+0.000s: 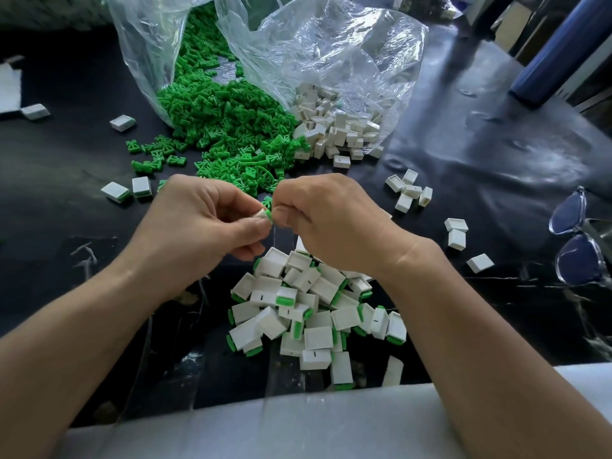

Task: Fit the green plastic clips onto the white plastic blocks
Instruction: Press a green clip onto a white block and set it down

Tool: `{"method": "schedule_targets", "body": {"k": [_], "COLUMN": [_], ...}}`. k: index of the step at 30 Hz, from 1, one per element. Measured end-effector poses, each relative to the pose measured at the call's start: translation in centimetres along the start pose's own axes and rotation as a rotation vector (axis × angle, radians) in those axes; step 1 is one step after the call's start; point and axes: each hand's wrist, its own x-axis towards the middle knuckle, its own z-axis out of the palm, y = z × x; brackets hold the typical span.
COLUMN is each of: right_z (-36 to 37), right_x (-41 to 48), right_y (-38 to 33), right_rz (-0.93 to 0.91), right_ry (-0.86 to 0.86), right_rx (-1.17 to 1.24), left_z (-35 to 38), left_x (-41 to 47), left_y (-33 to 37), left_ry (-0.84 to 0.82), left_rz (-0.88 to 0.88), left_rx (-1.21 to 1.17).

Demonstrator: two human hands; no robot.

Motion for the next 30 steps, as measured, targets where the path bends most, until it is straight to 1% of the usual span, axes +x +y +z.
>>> {"method": "schedule_targets", "body": {"k": [5,10,11,15,21,24,27,30], "right_z": [-0.2,-0.2,-0.1,0.3,0.7,0.4,-0.1,-0.4], "right_x": [-0.1,-0.1,-0.1,0.0,0.2,0.1,0.0,-0.2], "right_y": [-0.1,0.0,0.0,-0.1,0.0,0.2,0.4,0.1], "right_rz": [-0.049,-0.073,-0.068,-0.019,-0.01,-0.027,-0.074,-0.086], "right_ry": [-0.033,-0.055,-0.03,0.2,0.272,0.217,0.13,0.073], "right_rx": [-0.123,-0.179,-0.142,0.239,0.37,0.338,0.216,0.105], "left_z": [0.0,0.0,0.0,-0.2,-0.2,-0.4,-0.4,-0.4], "left_x": [0.0,-0.1,0.0,0.5,0.5,0.5,0.2,0.0], "left_y": [-0.2,-0.3,-0.2,0.1,0.0,0.2,0.3,0.3], "left_ry": [-0.032,-0.063,-0.055,0.021,-0.031,-0.045,-0.074,-0.085], "left_rz": [0.032,0.043,0.043,-0.018,-0.098,-0.051,0.03,0.055], "left_rx": [0.061,0.092,0.06,-0.234,-0.323,-0.27,-0.147,-0.078]}}
